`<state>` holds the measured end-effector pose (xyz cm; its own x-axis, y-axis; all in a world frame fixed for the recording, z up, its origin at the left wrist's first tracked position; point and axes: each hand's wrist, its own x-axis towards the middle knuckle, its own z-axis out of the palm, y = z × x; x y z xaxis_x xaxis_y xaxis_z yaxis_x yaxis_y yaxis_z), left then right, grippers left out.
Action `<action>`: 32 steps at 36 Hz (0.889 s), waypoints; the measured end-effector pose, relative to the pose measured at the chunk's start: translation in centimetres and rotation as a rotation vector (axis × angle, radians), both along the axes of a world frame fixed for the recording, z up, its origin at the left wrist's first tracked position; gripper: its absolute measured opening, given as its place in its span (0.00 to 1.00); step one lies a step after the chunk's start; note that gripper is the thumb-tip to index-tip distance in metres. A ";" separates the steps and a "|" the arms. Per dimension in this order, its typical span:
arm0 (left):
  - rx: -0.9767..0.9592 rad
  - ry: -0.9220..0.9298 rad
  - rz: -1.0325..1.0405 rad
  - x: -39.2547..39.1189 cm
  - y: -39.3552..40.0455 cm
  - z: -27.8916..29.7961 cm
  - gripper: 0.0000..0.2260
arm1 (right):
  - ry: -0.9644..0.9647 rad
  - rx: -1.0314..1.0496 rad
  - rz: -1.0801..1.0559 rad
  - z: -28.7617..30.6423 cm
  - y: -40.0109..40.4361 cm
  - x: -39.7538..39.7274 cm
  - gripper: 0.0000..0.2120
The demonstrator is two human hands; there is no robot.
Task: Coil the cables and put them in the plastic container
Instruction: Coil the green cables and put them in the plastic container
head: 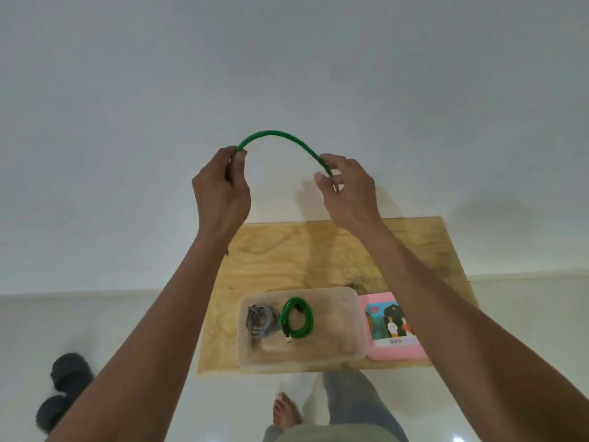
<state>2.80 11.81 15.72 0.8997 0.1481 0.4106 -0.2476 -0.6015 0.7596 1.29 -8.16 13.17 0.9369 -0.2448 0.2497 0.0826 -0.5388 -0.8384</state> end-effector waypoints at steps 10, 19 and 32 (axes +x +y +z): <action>-0.703 0.279 -0.120 0.3 -4.7 8.9 0.09 | 0.316 -0.058 0.482 1.7 2.3 -5.3 0.29; -0.829 0.455 -0.358 -0.4 -8.9 11.3 0.18 | 0.123 0.235 0.404 5.2 -1.3 -4.9 0.04; -0.400 0.498 -0.733 -5.1 -11.3 6.4 0.13 | 0.006 0.557 0.374 13.6 -7.0 -0.3 0.08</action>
<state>-2.27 0.47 22.08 0.8814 -0.4724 -0.0014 -0.0522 -0.1004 0.9936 0.97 -15.18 26.76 0.9847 0.0055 0.1740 0.1736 0.0385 -0.9841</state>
